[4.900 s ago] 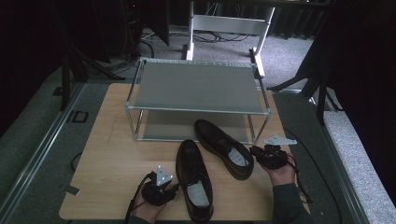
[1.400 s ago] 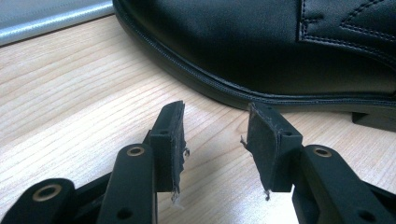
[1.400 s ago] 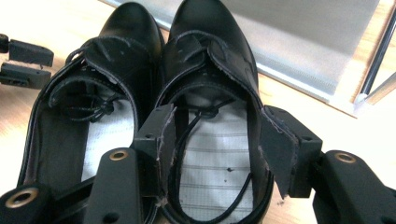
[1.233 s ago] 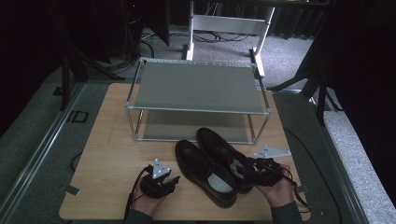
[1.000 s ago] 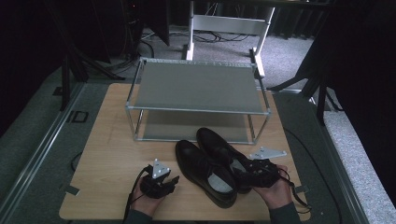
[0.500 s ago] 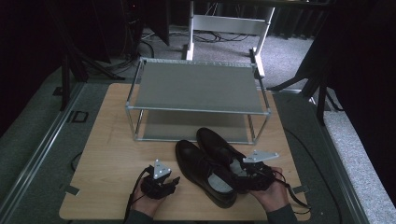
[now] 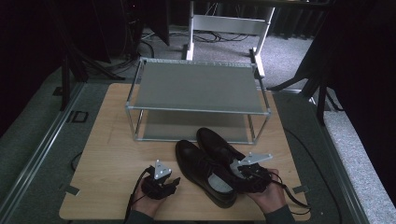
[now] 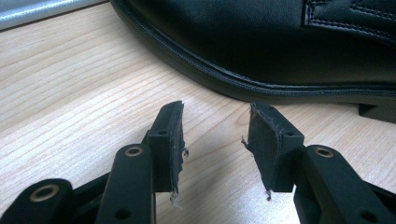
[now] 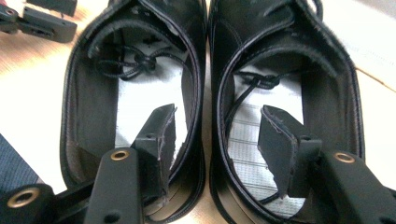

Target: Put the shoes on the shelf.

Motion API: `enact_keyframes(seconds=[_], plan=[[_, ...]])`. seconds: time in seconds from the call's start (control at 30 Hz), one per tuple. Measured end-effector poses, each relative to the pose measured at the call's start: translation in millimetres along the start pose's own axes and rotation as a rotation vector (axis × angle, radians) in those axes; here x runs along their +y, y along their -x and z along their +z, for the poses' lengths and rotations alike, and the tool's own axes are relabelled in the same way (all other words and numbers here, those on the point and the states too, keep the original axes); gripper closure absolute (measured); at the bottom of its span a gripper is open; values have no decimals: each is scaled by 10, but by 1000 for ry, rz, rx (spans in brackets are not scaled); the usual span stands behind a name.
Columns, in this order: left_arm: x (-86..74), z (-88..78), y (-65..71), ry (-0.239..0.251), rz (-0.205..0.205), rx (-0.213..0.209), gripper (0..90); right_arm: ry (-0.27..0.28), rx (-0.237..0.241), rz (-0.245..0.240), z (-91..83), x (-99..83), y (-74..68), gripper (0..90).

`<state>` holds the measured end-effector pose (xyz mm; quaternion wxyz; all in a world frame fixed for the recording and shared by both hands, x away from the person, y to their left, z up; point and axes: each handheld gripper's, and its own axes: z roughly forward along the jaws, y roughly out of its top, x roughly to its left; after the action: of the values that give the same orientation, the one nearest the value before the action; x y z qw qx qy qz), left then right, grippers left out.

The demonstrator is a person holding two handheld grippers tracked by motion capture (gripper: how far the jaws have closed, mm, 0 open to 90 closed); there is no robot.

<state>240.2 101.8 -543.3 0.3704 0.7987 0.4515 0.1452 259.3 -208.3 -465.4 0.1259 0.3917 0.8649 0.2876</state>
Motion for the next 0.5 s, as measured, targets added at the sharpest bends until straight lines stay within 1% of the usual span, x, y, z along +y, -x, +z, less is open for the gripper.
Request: enact_keyframes(seconds=[0.07, 0.13, 0.23, 0.47, 0.5], plan=[[-2, 3, 2, -1, 1, 0, 560, -17, 3, 7, 33, -10, 2, 458], [-3, 7, 4, -2, 2, 0, 560, -18, 17, 18, 59, -17, 13, 461], [-4, 12, 8, -6, 4, -2, 560, -27, 18, 37, 73, -10, 16, 471], [-5, 11, 11, -4, 4, -3, 559, -62, 27, 55, 129, 17, 12, 503], [-6, 11, 10, -4, 4, -3, 559, -79, 30, 60, 167, 20, 6, 515]])
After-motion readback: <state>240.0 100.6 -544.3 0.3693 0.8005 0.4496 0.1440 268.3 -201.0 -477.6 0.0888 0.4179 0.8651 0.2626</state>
